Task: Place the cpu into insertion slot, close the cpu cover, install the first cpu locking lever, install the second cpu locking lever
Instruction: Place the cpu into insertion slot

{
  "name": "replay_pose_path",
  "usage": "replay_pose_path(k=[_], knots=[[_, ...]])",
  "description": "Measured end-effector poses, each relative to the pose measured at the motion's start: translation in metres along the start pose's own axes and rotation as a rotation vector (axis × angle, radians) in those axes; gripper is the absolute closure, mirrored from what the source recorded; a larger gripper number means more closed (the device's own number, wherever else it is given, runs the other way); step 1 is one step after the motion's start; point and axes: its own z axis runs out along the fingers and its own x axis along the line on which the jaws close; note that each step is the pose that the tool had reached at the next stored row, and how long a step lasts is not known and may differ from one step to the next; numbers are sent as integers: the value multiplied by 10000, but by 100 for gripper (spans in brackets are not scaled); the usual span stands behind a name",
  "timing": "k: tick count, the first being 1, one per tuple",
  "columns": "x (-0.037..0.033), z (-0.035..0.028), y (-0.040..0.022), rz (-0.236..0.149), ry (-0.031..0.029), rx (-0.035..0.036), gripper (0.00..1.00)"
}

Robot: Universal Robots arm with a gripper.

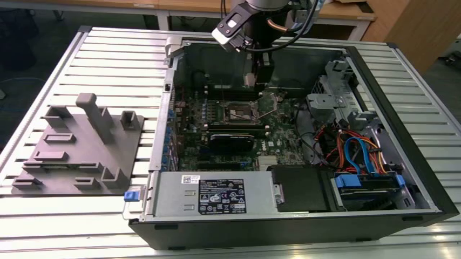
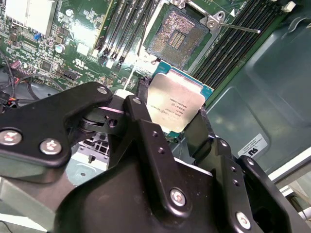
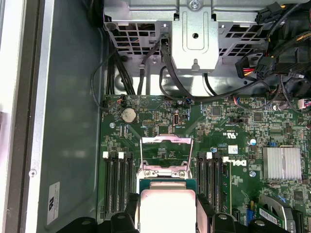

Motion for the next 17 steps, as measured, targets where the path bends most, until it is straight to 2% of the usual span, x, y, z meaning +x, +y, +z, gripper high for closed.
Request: replay_pose_path(k=[3, 8, 12, 17], knots=[[-1, 8, -1, 0, 4, -1, 46], [7, 98, -12, -15, 3, 3, 46], [5, 165, -72, -159, 20, 9, 46], [1, 252, -94, -163, 19, 55, 46]])
